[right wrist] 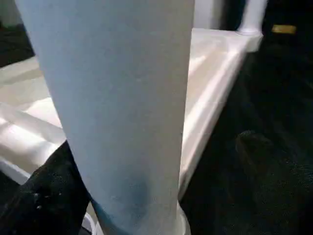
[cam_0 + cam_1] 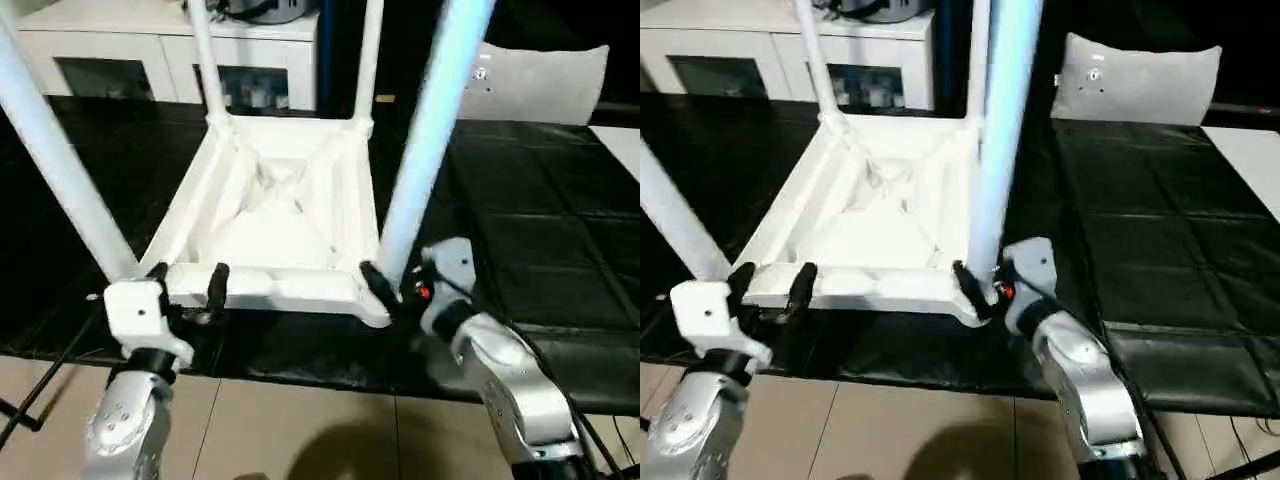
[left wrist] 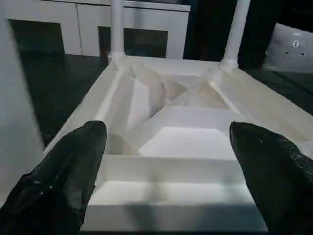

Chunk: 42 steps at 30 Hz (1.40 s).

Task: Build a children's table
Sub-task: Flip table

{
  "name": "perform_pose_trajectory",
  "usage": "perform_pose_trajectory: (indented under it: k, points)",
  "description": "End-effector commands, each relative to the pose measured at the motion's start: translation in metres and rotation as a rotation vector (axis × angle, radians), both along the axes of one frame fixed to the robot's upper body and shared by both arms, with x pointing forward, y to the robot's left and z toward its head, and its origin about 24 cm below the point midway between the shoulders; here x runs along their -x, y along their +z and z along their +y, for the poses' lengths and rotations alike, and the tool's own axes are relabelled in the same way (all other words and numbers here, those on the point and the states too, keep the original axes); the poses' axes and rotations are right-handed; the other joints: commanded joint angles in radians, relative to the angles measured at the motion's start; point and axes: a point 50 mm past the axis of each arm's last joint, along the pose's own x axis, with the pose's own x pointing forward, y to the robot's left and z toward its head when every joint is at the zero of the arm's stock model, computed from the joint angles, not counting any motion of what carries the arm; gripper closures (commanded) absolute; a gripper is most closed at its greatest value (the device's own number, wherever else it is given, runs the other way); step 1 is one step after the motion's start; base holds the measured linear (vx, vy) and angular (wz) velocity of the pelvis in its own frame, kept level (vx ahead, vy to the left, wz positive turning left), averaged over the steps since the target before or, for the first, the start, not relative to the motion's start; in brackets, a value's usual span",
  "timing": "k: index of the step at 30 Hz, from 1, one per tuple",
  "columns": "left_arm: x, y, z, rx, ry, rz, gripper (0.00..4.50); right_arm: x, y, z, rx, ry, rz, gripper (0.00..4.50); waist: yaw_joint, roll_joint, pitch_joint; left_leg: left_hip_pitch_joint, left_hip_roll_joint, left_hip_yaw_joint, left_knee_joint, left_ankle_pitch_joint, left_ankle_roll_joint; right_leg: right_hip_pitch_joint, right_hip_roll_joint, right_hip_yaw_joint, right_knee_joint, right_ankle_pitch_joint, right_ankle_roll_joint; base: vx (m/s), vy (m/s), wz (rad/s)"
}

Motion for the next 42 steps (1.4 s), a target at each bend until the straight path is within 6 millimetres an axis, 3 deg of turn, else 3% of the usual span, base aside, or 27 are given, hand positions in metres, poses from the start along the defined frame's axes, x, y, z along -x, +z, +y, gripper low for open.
perform_pose_trajectory:
  k: [1,4,5,7,8,11,13,14,21,26,28,30,32,37,38,39,42]
  points:
    - [0.005,0.003,0.003,-0.014,-0.006,-0.01,0.06,-0.007,-0.001,-0.03,0.056,-0.166,0.01,0.0,0.0,-0.001,-0.035,-0.007,0.109,-0.043,-0.094,-0.171,0.047,0.043,-0.146,0.099,-0.09,-0.315,-0.039,0.0,0.0,0.0]
    - [0.007,0.002,0.006,-0.021,0.004,-0.009,0.06,-0.008,0.0,-0.039,0.073,-0.216,0.001,0.0,0.001,-0.002,-0.034,0.005,0.103,-0.037,-0.093,-0.207,0.03,0.033,-0.139,0.099,-0.099,-0.376,-0.016,0.0,0.0,0.0]
    - [0.009,0.001,0.011,-0.057,0.022,0.001,0.06,-0.008,0.0,-0.051,0.088,-0.279,-0.003,0.0,0.002,-0.003,-0.034,0.005,0.103,-0.036,-0.093,-0.205,0.03,0.033,-0.139,0.099,-0.099,-0.373,-0.014,0.0,0.0,0.0]
    - [0.009,0.001,0.019,-0.097,0.048,0.007,0.06,-0.008,-0.001,-0.064,0.1,-0.353,0.003,0.0,0.004,-0.015,-0.034,-0.001,0.101,-0.036,-0.096,-0.181,0.039,0.037,-0.14,0.098,-0.097,-0.372,-0.001,0.0,0.0,0.0]
    - [0.008,0.001,0.022,-0.108,0.059,0.008,0.06,-0.008,-0.001,-0.068,0.103,-0.378,0.008,0.0,0.005,-0.012,-0.036,0.001,0.103,-0.037,-0.095,-0.174,0.038,0.036,-0.14,0.098,-0.095,-0.356,0.002,0.0,0.0,0.0]
    - [0.007,0.005,0.028,-0.121,0.08,0.003,0.06,-0.005,-0.004,-0.074,0.139,-0.401,0.017,0.0,0.005,-0.019,-0.038,-0.002,0.107,-0.038,-0.096,-0.153,0.043,0.038,-0.14,0.1,-0.085,-0.306,-0.012,0.0,0.0,0.0]
    - [0.007,0.006,0.029,-0.122,0.083,0.002,0.06,-0.004,-0.005,-0.075,0.153,-0.393,0.022,0.0,0.007,-0.017,-0.037,-0.002,0.107,-0.036,-0.095,-0.15,0.045,0.038,-0.143,0.101,-0.085,-0.294,-0.025,0.0,0.0,0.0]
    - [0.006,0.006,0.028,-0.117,0.055,0.009,0.06,-0.001,-0.007,-0.069,0.15,-0.344,0.037,0.0,0.006,-0.022,-0.036,-0.002,0.105,-0.035,-0.095,-0.155,0.046,0.038,-0.142,0.1,-0.086,-0.304,-0.027,0.0,0.0,0.0]
    - [0.002,0.002,0.019,-0.086,-0.141,0.05,0.06,0.018,-0.01,-0.042,0.102,-0.137,0.091,0.0,0.008,-0.021,-0.031,-0.002,0.107,-0.039,-0.1,-0.182,0.048,0.037,-0.143,0.101,-0.091,-0.346,-0.015,0.0,0.0,0.0]
    - [-0.005,0.0,0.023,-0.116,-0.146,0.081,0.06,0.032,-0.004,-0.033,0.051,-0.041,0.088,0.0,0.008,-0.022,-0.03,0.0,0.106,-0.038,-0.1,-0.197,0.04,0.037,-0.145,0.102,-0.097,-0.37,0.003,0.0,0.0,0.0]
    - [-0.01,-0.004,0.025,-0.122,-0.151,0.111,0.43,0.038,0.0,-0.028,0.03,0.011,0.085,0.0,0.009,-0.022,-0.031,0.002,0.105,-0.039,-0.099,-0.19,0.042,0.036,-0.146,0.1,-0.097,-0.377,0.008,0.0,0.0,0.0]
    - [-0.022,-0.011,0.029,-0.093,-0.123,0.165,0.46,0.043,0.005,-0.02,0.013,0.097,0.073,0.0,0.009,-0.012,-0.033,0.005,0.104,-0.041,-0.098,-0.196,0.041,0.034,-0.142,0.098,-0.1,-0.37,0.022,0.0,0.0,0.0]
    - [-0.027,-0.011,0.031,-0.078,-0.107,0.165,0.72,0.042,0.008,-0.017,0.009,0.116,0.059,0.0,0.009,-0.016,-0.032,0.002,0.104,-0.042,-0.099,-0.195,0.041,0.037,-0.145,0.097,-0.1,-0.365,0.019,0.0,0.0,0.0]
    - [-0.034,-0.009,0.028,-0.059,-0.143,0.133,1.04,0.041,0.011,-0.008,-0.002,0.178,0.058,0.0,0.009,-0.016,-0.039,-0.002,0.112,-0.045,-0.097,-0.148,0.045,0.041,-0.149,0.102,-0.083,-0.263,-0.032,0.0,0.0,0.0]
    - [-0.035,-0.009,0.026,-0.06,-0.15,0.134,1.18,0.042,0.01,-0.005,-0.004,0.201,0.068,0.0,0.01,-0.02,-0.04,-0.003,0.111,-0.042,-0.095,-0.14,0.049,0.043,-0.15,0.102,-0.083,-0.255,-0.037,0.0,0.0,0.0]
    - [-0.036,-0.009,0.025,-0.062,-0.154,0.136,1.3,0.043,0.01,-0.003,-0.004,0.217,0.075,0.0,0.012,-0.017,-0.039,-0.002,0.112,-0.041,-0.095,-0.126,0.055,0.042,-0.151,0.103,-0.08,-0.242,-0.047,0.0,0.0,0.0]
    - [-0.037,-0.01,0.023,-0.052,-0.169,0.138,1.49,0.045,0.008,0.001,-0.008,0.249,0.098,0.0,0.013,-0.02,-0.037,-0.001,0.112,-0.04,-0.095,-0.135,0.056,0.043,-0.153,0.103,-0.083,-0.27,-0.046,0.0,0.0,0.0]
